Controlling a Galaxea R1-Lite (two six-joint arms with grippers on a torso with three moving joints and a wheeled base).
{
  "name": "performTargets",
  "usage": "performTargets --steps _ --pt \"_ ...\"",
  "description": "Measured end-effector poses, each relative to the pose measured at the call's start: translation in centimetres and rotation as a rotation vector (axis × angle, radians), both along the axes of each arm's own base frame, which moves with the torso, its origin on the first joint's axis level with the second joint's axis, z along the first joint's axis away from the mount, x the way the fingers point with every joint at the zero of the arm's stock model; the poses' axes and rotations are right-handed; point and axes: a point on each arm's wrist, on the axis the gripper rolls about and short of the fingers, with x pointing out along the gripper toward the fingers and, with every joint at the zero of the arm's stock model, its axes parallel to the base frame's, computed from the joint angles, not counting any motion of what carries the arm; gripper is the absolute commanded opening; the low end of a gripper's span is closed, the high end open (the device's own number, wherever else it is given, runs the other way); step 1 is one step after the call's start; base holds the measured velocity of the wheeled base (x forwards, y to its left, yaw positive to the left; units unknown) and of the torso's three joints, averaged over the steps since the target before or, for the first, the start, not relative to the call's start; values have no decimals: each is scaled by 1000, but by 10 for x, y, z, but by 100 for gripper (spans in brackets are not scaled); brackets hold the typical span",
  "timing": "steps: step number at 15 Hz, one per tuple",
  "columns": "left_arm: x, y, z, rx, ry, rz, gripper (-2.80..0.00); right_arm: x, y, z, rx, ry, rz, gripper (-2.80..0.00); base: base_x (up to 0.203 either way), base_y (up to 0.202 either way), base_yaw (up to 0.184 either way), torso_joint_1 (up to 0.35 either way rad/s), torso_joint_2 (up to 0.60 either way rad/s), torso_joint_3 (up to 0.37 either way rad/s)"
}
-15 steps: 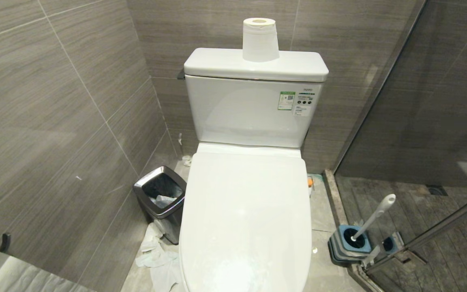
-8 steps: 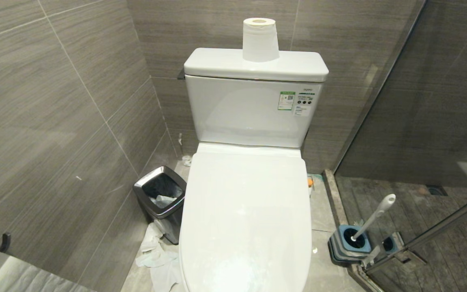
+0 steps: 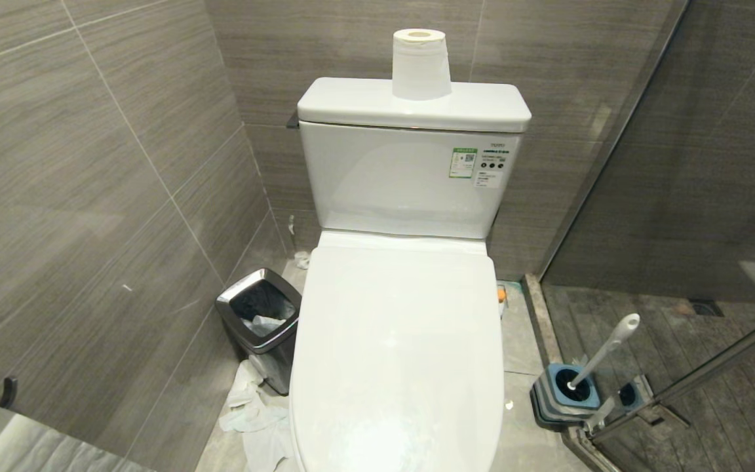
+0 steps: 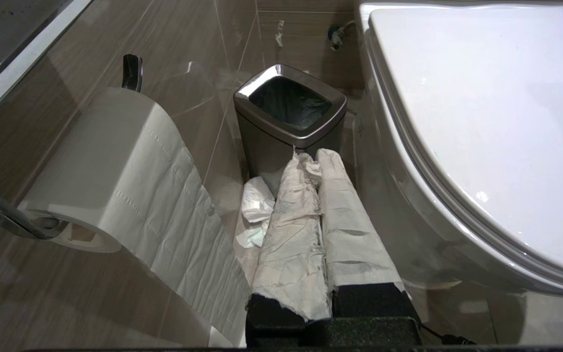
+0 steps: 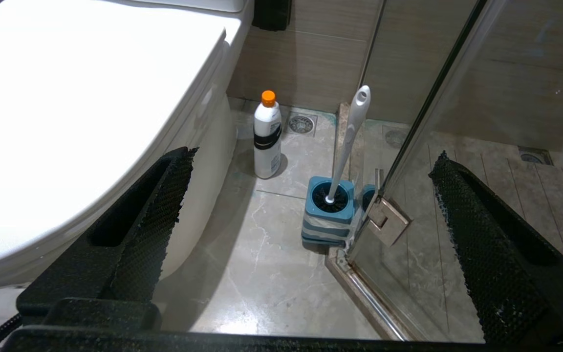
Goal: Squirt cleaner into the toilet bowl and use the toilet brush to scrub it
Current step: Use the left hand to lift the toilet lid slightly
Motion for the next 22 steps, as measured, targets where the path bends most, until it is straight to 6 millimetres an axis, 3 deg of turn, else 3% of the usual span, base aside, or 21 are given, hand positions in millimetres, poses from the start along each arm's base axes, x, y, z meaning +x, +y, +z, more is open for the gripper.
performTargets --steps 22 --pt "0 0 0 0 -3 1 -280 0 0 0 0 0 0 0 0 0 0 0 0 0"
